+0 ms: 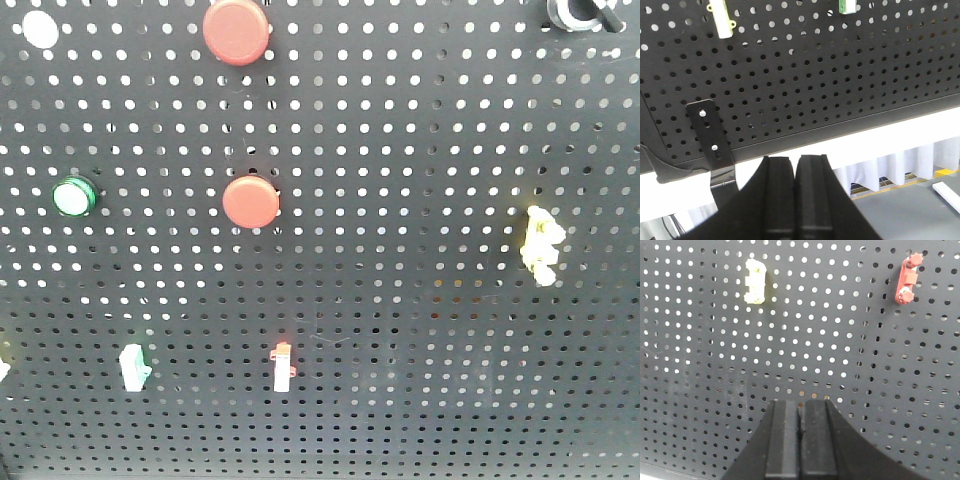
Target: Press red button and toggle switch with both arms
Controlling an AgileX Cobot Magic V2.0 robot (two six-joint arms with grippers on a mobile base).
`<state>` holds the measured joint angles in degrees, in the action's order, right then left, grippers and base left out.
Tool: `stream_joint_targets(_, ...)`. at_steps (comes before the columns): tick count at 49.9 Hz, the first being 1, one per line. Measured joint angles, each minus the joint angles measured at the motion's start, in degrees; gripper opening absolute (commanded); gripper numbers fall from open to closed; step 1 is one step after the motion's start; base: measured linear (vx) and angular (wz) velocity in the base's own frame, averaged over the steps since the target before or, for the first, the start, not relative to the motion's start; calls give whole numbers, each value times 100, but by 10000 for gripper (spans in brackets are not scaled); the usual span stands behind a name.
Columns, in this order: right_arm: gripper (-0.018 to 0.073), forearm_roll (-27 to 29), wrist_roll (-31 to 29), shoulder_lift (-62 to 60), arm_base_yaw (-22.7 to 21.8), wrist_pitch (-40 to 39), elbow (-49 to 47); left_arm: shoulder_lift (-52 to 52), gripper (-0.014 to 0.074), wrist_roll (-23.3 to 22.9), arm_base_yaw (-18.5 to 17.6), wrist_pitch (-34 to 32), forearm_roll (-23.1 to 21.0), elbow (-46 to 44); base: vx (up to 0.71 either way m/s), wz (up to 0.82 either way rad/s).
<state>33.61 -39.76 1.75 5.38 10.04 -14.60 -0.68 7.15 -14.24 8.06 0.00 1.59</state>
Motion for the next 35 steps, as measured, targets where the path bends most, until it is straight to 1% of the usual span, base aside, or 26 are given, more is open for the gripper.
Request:
stream_joint_targets(29, -3, -9, 0, 0, 0, 0, 7, 0, 2, -13, 0, 0, 0, 0, 0, 0)
stream_joint_targets(33, -3, -257, 68, 0, 0, 62, 7, 0, 2, -13, 0, 0, 0, 0, 0, 0)
stream_joint_targets(35, -3, -613, 267, 0, 0, 158, 7, 0, 2, -13, 0, 0, 0, 0, 0, 0)
